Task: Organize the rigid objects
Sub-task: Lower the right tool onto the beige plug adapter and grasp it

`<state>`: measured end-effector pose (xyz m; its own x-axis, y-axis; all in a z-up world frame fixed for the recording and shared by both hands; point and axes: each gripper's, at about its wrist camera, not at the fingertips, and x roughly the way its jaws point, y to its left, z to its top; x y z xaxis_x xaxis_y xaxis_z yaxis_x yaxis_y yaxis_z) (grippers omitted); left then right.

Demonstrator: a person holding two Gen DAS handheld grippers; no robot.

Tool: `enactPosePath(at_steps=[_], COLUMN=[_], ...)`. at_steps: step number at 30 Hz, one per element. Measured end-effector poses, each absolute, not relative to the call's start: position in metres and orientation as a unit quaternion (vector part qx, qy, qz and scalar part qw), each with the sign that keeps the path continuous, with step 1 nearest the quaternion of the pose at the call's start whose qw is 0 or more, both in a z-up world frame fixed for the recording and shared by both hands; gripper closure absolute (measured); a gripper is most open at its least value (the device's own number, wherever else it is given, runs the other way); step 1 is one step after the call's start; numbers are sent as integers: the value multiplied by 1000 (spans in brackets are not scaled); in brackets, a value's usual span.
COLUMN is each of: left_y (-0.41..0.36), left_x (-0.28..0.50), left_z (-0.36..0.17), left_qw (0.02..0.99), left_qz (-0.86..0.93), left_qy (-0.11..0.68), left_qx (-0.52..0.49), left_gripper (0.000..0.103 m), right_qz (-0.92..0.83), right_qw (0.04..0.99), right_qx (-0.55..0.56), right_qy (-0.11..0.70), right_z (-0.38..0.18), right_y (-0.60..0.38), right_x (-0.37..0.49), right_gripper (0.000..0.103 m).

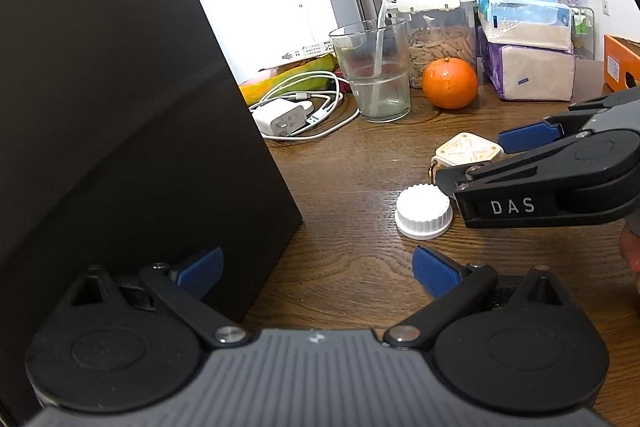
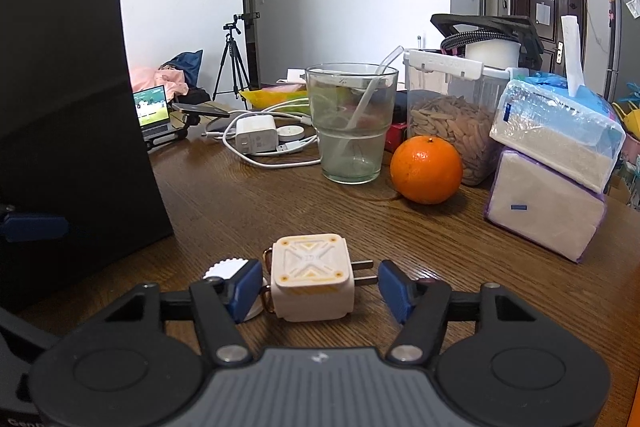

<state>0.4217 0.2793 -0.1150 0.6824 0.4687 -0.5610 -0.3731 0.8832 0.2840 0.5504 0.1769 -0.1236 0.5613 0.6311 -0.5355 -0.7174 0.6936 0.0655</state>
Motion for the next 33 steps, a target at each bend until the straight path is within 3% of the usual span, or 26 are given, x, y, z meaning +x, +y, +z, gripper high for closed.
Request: enactPosePath(at_steps=[2,3,23,24,25,26,33], left_y=[279,279,275,274,272,269,262], left_x=[421,421,416,416,416,416,416], left_z=[-115,-115,-112,-111,-112,-112,-111], left_qw=[914,915,923,924,925,925,928], left_qz=[230,229,218,216,215,214,204], left_qy=[325,325,310,309,307,306,304], left_qx=[73,73,65,64,66,70,63], left_gripper=[0,0,0,0,0,0,0], right_qz=[381,383,342,341,350,346,344], right_qw=[881,881,907,908,909,915,909], right_qx=[-78,-78,-56,-54,-48,-36,-24], right_qy=[269,267,239,236,223,206,234], right_z=[-123,-122,-109,-107,-104,-98,-97], right_y=[176,175,135,131,126,120,101], right_x=[551,550,533,531,527,521,521], right_gripper=[43,56,57,70,92,103,103])
